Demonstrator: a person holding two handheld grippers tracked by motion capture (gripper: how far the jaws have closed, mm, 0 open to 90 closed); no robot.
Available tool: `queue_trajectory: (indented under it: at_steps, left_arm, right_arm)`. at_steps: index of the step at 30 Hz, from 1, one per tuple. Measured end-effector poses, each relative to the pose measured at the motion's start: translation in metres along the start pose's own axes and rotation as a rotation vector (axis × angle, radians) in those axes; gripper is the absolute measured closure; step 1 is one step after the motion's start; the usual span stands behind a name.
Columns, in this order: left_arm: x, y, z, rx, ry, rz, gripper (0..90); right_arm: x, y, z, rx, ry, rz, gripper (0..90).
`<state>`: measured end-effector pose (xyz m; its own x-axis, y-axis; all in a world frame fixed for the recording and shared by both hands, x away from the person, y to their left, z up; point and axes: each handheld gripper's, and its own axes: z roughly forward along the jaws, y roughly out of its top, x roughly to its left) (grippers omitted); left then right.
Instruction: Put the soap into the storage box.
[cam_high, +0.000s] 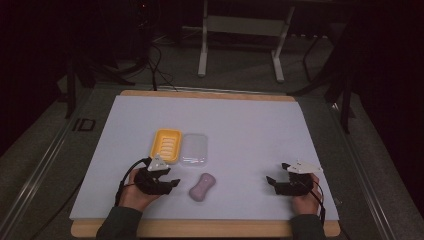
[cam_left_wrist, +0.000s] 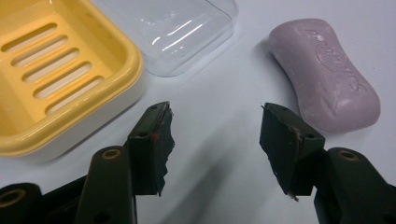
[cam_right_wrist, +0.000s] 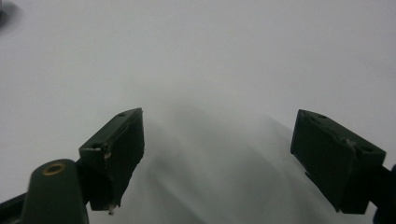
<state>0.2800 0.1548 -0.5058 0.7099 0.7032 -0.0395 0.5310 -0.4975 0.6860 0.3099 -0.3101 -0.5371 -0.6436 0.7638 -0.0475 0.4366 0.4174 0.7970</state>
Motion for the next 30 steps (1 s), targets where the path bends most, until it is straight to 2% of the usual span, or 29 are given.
queue_trajectory:
  at_steps: [11, 30]
  left_arm:
    - [-0.006, 0.008, 0.001, 0.008, -0.007, 0.008, 44.1]
    - [-0.019, 0.027, 0.005, 0.036, -0.024, 0.047, 42.6]
  right_arm:
    - [0.0, 0.0, -0.001, -0.013, 0.0, 0.001, 17.1]
    - [-0.001, -0.001, -0.001, -0.018, -0.001, 0.007, 17.1]
